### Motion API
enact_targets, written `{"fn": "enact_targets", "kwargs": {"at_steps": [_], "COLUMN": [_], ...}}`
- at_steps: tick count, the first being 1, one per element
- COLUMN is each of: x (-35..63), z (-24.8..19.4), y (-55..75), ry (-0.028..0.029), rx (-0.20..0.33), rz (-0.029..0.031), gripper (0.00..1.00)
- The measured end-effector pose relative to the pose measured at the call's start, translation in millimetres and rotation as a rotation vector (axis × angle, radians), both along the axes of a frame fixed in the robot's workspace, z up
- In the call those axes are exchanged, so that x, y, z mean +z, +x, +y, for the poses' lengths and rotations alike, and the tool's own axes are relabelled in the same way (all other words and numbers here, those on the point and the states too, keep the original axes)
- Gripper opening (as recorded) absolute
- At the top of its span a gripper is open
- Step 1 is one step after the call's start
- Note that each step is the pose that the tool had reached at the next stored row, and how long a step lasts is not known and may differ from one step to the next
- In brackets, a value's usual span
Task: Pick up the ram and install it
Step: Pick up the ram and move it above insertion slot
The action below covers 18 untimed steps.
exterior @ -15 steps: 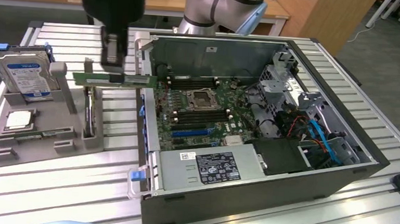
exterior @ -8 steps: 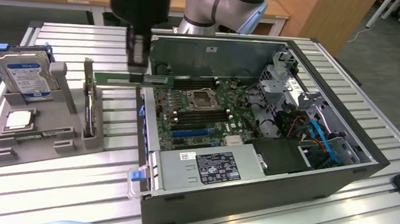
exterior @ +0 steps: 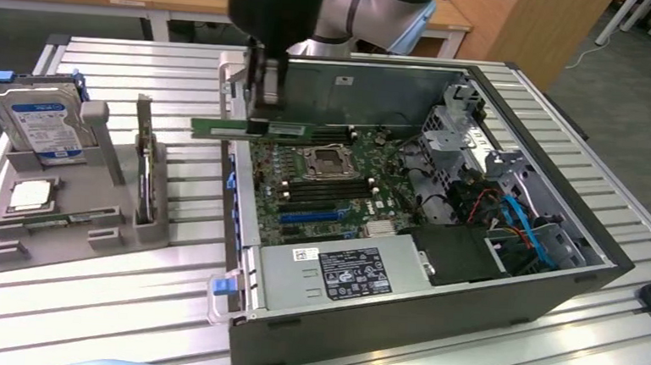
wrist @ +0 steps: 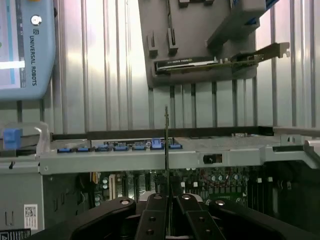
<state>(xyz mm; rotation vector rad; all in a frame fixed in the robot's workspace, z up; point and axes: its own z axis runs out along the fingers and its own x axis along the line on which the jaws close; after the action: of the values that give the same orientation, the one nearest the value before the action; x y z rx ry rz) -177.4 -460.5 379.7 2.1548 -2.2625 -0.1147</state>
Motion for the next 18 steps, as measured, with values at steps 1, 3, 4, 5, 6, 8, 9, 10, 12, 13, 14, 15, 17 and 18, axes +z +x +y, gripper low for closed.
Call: {"fn": "enact_targets", "kwargs": {"at_steps": [1,3,4,5,6,8,9,10,12,13,14,15,17,18], "x": [0.0,0.0,0.1,0.0,0.0,0.0,0.0,0.0,0.0,0.0,0.1,0.1,0.0,0.0], "z": [0.0,0.0,0.0,0.0,0.0,0.0,0.0,0.0,0.0,0.0,0.0,0.0,0.0,0.0], "y": [4.4,13.3,18.1,22.6,27.1,35.9,40.4,45.2,54.0,58.4,62.9,67.3,76.6,81.0], "ry": [0.0,0.0,-0.0001,0.0,0.0001,0.0001,0.0,0.0,0.0001,0.0,0.0,0.0,0.0,0.0001], "rx": [0.0,0.0,0.0,0.0,0.0,0.0,0.0,0.0,0.0,0.0,0.0,0.0,0.0,0.0], "rz": [0.0001,0.0001,0.0002,0.0001,0.0002,0.0003,0.0004,0.0005,0.0007,0.0008,0.0009,0.001,0.0012,0.0013], "gripper": [0.13,0.13,0.13,0.13,0.13,0.13,0.13,0.13,0.13,0.13,0.13,0.13,0.13,0.13]}}
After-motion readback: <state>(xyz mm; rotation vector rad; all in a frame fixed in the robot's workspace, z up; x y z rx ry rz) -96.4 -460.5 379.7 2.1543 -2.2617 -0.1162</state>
